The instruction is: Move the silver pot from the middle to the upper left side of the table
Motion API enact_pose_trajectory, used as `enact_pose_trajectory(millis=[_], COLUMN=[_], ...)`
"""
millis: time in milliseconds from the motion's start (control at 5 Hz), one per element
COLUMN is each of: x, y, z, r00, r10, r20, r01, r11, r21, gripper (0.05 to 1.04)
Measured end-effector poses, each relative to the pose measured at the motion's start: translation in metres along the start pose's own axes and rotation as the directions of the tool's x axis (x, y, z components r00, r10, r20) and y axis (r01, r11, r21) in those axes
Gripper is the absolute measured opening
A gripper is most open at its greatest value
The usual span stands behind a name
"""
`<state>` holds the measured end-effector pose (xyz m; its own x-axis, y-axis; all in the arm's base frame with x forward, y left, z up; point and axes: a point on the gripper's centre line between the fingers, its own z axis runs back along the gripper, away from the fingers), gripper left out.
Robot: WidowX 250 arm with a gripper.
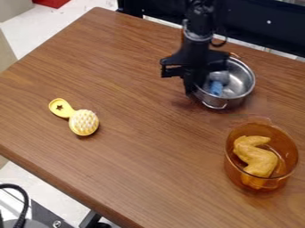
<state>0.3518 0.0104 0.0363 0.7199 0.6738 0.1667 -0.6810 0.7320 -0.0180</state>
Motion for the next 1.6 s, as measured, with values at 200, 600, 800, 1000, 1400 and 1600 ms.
enact_pose_trajectory(millis=[200, 600, 800, 1000, 1400, 1600], x=[0.011, 0.034, 0.056, 0.075, 0.09, 0.089], y=[0.014, 0.053, 0.068, 0.08, 0.094, 0.098], z=[0.0, 0.005, 0.012, 0.015, -0.003, -0.009], r00=[0.997, 0.987, 0.981, 0.975, 0.969, 0.972], r10=[0.071, 0.159, 0.194, 0.223, 0.249, 0.235], r20=[0.007, 0.017, 0.027, 0.023, -0.004, 0.025], r01=[-0.071, -0.158, -0.191, -0.22, -0.249, -0.234], r11=[0.997, 0.986, 0.978, 0.972, 0.968, 0.972], r21=[-0.023, -0.053, -0.078, -0.089, -0.038, -0.027], gripper=[0.056, 0.056, 0.056, 0.056, 0.056, 0.056])
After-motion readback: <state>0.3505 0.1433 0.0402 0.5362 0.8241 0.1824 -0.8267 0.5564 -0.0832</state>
